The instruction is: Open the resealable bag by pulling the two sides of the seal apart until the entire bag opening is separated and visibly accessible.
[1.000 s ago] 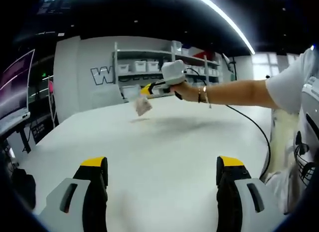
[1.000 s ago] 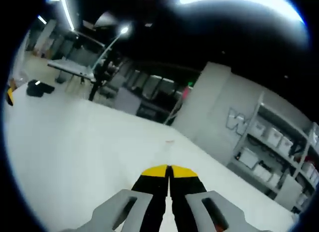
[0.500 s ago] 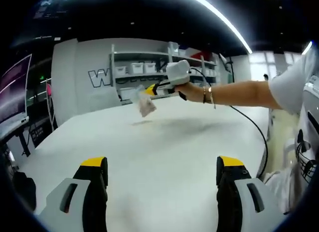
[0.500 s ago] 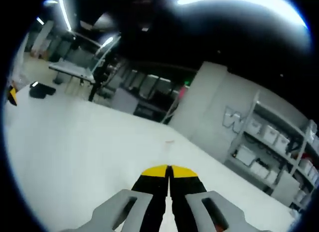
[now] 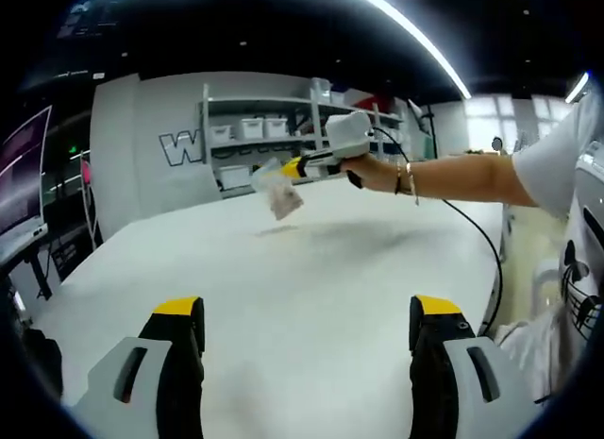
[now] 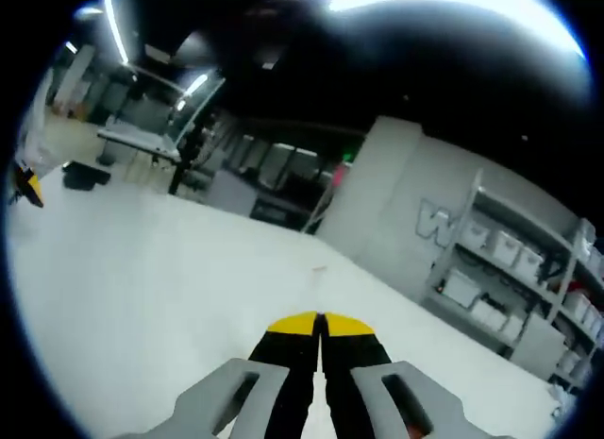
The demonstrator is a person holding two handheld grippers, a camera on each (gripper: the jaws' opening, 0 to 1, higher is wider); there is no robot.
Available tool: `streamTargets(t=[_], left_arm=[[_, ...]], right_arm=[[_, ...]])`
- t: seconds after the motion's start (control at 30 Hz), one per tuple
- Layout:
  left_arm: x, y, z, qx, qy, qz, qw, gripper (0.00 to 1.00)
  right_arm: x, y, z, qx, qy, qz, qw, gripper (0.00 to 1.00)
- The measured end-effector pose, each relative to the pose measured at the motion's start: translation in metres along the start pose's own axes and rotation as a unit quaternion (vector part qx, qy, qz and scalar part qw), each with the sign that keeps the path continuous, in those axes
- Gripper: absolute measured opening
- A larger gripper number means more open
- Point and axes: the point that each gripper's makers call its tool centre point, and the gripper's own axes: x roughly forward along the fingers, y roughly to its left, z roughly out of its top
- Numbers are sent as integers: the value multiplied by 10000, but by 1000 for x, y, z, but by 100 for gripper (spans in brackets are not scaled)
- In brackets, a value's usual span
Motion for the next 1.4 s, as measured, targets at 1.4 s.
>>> streamTargets(t=[1.4], left_arm=[[-2, -17, 7, 162, -45, -155, 9997, 88]], right_arm=[[-92, 24, 6, 523, -471, 84, 9975, 0]])
